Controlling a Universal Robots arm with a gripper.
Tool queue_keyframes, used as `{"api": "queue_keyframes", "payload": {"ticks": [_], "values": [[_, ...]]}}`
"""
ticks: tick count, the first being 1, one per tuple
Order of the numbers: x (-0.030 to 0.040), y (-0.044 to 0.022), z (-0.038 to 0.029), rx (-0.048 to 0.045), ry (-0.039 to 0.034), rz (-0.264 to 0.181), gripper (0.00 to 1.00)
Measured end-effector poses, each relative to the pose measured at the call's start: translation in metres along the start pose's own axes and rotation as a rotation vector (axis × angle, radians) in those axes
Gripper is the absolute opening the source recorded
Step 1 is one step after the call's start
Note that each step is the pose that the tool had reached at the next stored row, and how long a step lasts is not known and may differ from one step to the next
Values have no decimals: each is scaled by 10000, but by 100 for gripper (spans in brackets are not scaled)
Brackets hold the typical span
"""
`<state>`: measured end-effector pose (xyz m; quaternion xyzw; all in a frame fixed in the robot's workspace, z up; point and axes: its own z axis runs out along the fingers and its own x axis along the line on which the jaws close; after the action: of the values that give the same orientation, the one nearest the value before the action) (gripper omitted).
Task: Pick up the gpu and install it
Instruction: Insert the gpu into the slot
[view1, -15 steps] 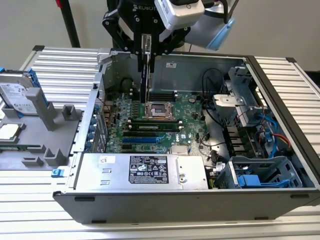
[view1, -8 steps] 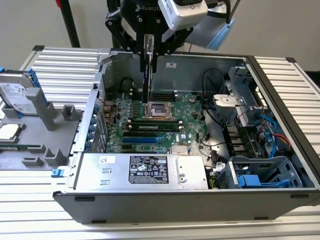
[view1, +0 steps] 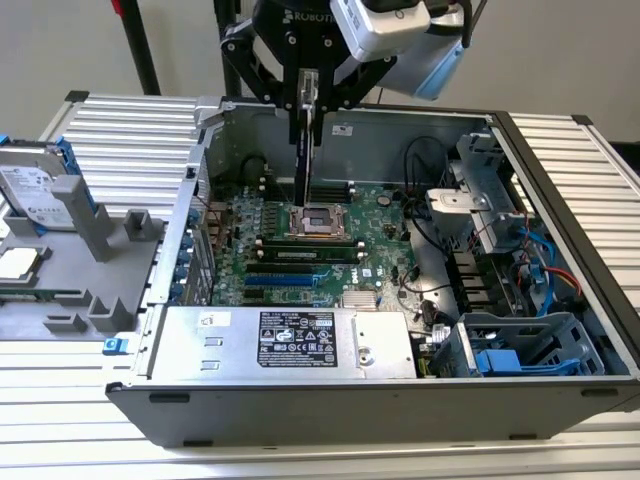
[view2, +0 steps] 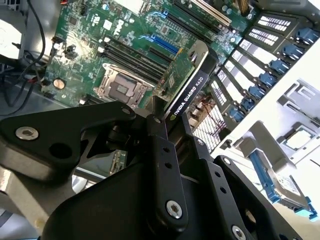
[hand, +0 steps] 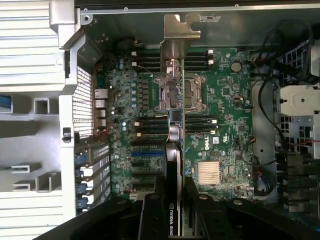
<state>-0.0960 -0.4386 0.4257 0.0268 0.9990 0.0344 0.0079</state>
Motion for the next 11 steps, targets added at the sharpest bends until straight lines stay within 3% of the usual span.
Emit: {"api": "queue_keyframes", "payload": {"ticks": [11], "values": [[-144,7,2,0,0,0,0]]}}
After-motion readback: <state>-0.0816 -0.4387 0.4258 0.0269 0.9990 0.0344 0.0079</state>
